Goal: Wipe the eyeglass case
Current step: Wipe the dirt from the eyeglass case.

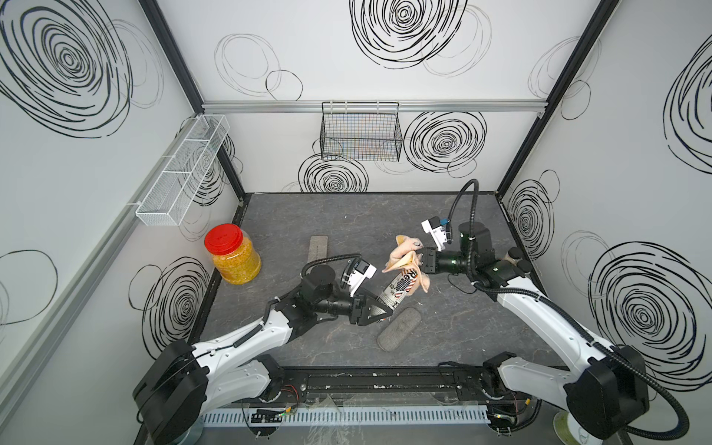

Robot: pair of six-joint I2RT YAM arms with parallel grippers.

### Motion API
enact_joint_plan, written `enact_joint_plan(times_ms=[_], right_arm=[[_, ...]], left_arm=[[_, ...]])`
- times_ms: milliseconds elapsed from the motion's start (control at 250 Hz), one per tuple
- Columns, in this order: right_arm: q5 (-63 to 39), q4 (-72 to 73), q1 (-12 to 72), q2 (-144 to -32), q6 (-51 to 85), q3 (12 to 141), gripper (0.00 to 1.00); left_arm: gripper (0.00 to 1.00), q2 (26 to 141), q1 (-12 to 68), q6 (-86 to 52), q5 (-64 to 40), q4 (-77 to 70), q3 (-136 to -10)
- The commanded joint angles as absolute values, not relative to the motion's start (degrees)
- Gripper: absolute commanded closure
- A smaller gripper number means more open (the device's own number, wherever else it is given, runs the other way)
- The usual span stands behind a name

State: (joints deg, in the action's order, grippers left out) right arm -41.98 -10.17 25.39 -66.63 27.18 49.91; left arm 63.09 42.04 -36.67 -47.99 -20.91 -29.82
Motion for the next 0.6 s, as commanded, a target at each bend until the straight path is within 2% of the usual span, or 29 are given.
enact_joint_plan(times_ms=[0, 180, 296, 451, 595], right_arm=[[-36.4, -16.26, 25.63, -65.55, 24.6, 52.27, 0.98], [-19.12, -24.79, 21.63, -62.41, 21.15, 53.99, 0.98], [-14.62, -28.56, 19.77, -60.56, 18.48, 55.85, 0.98], [-22.78, -31.7, 16.74, -58.14, 13.2, 60.41, 0.97], [-33.84, -36.13, 15.31, -58.66, 8.88, 65.72, 0.96]], left_arm=[[0.38, 61.59, 44.04, -29.06, -43.43, -15.6, -35.26], [0.38, 62.03, 49.93, -15.45, -26.44, 4.98, -42.96], [0.38, 62.82, 54.15, -10.32, -14.23, 11.02, -45.2], [0.37, 63.31, 62.65, -4.01, 5.41, 16.99, -48.22], [0.36, 62.17, 66.79, -1.44, 16.37, 17.12, -48.3]])
